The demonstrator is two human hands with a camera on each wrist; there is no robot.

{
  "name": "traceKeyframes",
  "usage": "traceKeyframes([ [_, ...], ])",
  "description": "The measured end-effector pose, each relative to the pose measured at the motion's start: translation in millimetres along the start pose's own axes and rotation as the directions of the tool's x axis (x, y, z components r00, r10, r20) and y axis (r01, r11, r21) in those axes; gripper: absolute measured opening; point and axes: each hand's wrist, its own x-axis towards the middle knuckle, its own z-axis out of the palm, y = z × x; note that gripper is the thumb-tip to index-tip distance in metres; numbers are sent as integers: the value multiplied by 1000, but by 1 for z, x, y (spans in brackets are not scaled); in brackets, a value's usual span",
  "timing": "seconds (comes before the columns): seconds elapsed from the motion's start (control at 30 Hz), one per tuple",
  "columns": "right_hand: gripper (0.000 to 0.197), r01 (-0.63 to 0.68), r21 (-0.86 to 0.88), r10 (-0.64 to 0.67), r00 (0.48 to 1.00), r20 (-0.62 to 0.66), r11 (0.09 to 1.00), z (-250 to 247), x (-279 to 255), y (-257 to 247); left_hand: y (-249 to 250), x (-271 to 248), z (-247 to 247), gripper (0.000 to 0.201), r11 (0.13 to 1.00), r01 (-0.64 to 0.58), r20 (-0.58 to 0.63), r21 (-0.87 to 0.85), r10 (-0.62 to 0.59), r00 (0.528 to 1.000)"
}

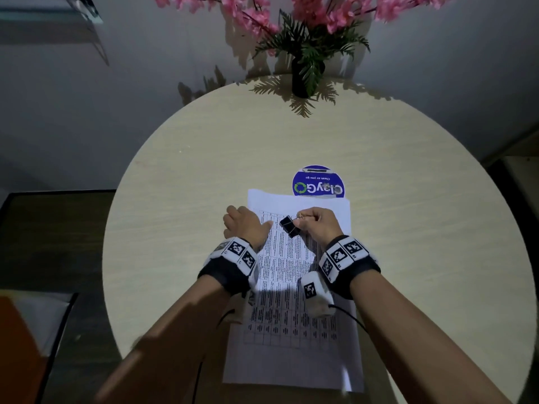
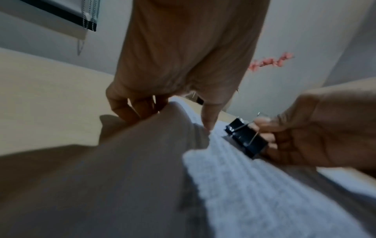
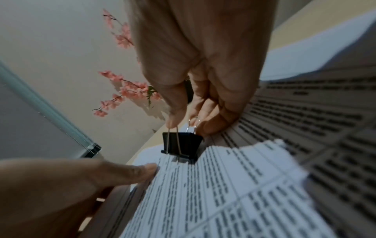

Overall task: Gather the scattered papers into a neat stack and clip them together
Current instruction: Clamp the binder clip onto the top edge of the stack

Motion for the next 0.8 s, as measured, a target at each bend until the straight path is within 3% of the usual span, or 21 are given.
traceKeyframes([
  [0.17,24,6,102,-6,1000,4,995,0,1,5,16,6,-6,53,929,115,59,-352,-101,993],
  [0.3,24,15,93,-15,1000,1,996,0,3,8,22,16,-14,64,802,146,95,-580,-111,989],
  [0.33,25,19,90,-19,1000,2,996,0,3,9,22,18,-16,54,802,124,89,-584,-89,992],
  [0.4,27,42,60,-43,999,15,997,-1,3,5,17,27,-16,11,797,39,-6,-603,-54,999],
  [0.53,32,150,39,-152,988,38,988,-8,9,-24,2,33,-8,9,748,-58,-127,-661,-35,991],
  [0.57,34,190,21,-191,980,50,982,-11,13,-33,0,31,-7,4,737,-95,-147,-669,-6,989],
  [0.63,31,285,-76,-278,956,88,956,-15,22,-53,-5,30,-3,13,719,-186,-194,-669,73,978],
  [0.7,20,379,-208,-357,924,137,902,-17,30,-70,-7,30,0,14,702,-243,-225,-670,120,967],
  [0.8,21,476,-364,-418,879,230,801,-22,41,-86,-9,33,3,17,661,-259,-232,-704,130,964],
])
